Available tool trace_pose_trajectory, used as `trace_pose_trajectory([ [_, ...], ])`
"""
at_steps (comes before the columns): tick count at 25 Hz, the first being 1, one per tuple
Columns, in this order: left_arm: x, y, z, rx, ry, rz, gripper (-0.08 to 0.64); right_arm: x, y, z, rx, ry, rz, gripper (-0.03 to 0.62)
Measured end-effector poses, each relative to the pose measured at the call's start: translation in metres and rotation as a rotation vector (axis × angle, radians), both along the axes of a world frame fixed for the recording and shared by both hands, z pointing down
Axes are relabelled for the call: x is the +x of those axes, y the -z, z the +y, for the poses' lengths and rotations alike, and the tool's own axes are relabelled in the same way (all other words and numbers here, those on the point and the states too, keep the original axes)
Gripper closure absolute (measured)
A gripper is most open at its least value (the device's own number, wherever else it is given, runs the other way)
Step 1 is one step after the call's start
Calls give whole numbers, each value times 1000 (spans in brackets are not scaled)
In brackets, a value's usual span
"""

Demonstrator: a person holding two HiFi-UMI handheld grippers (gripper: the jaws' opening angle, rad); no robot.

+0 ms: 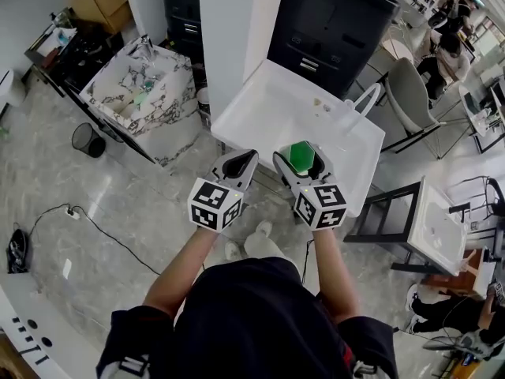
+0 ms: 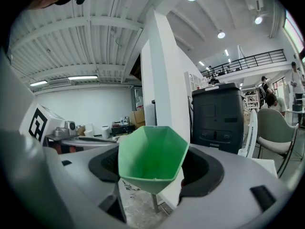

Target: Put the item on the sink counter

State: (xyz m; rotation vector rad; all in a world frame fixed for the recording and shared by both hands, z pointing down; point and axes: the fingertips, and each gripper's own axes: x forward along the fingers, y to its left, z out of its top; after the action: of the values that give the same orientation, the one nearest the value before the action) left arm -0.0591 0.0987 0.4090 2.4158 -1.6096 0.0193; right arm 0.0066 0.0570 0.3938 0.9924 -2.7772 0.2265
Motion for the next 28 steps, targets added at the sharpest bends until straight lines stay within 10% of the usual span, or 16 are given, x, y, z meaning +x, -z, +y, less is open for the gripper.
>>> trace_pose_trajectory([
  [28, -10, -18, -150, -57, -20, -40, 548, -16, -18, -157, -57, -3, -50, 248],
])
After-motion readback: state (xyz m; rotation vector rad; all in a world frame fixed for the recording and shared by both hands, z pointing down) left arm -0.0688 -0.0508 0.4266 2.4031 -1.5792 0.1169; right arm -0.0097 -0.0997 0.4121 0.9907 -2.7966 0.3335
